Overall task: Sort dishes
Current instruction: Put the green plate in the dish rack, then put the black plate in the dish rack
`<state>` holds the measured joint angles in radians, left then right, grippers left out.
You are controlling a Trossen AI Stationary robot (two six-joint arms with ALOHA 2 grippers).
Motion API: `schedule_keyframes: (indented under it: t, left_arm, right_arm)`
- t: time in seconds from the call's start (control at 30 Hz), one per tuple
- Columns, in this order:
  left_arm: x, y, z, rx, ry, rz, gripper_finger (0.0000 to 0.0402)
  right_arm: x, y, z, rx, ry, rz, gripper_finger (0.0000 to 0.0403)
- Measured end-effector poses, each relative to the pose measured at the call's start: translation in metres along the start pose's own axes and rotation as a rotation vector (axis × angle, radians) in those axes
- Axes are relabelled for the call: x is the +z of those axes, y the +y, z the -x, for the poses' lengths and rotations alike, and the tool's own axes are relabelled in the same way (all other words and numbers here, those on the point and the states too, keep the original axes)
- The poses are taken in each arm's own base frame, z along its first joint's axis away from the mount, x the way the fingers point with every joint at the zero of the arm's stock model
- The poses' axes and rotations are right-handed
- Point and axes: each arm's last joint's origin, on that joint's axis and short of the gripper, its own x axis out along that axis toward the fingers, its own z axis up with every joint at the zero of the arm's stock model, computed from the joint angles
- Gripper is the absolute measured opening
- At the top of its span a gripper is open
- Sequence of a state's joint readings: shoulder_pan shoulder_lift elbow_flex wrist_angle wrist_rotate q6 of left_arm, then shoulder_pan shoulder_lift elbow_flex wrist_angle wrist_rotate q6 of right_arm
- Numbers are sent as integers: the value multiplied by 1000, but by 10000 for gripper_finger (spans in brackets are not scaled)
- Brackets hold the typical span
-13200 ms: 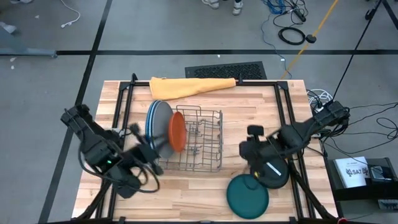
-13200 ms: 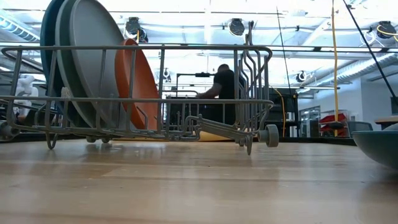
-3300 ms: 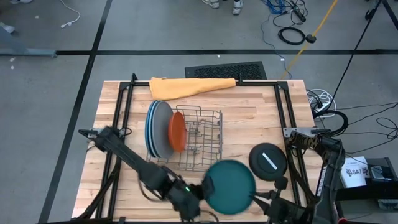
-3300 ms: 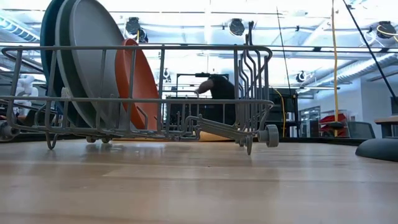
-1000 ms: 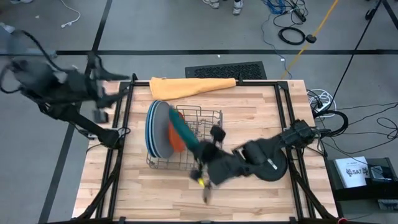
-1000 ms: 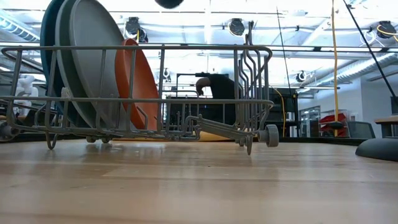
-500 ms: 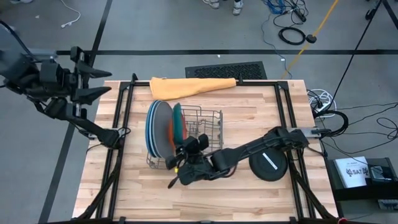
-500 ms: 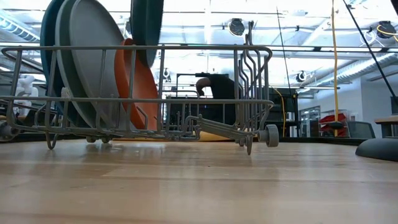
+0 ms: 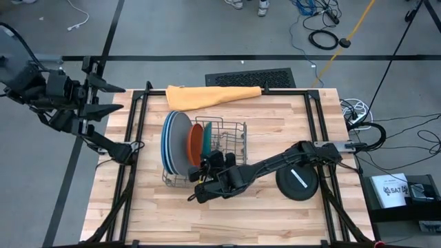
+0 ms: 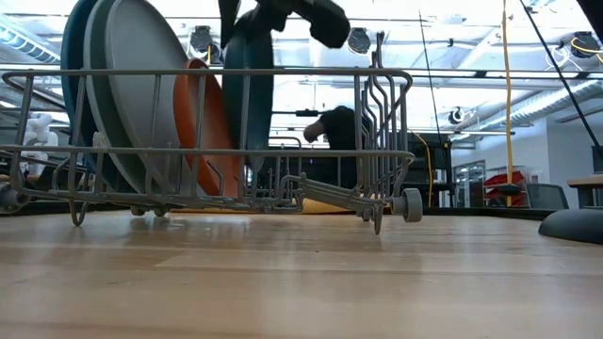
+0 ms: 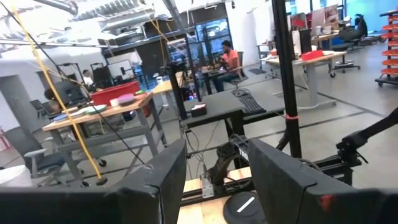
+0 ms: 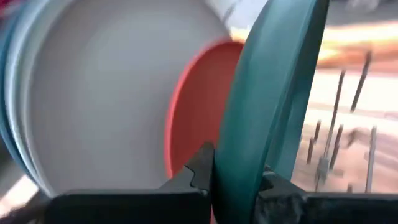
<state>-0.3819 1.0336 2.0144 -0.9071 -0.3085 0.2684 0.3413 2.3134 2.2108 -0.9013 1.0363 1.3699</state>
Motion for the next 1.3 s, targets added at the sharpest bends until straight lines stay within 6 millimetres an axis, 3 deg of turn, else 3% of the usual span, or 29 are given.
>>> schedule_keyframes:
  t: [0.1, 0.53, 0.63, 1.0, 1.13, 1.3]
  left_arm:
    - [0, 0, 0, -10, -2, -2, 173]
    - [-2, -1, 0, -28, 16, -14, 173]
    - [-2, -1, 0, -29, 19, -14, 173]
    - [-2, -1, 0, -35, 18, -15, 173]
    - [-2, -2, 0, -35, 18, -15, 173]
    - [-3, -2, 0, -35, 19, -15, 173]
  right_arm:
    - [-2, -1, -10, 2, 99, 2, 19]
    - [-8, -7, -32, -34, 196, 12, 22]
    - [-11, -7, -34, -31, 209, 36, 56]
    - [-8, -4, -30, 5, 211, 141, 238]
    - [-1, -1, -21, 35, 206, 186, 270]
    - [15, 3, -1, 84, 188, 248, 277]
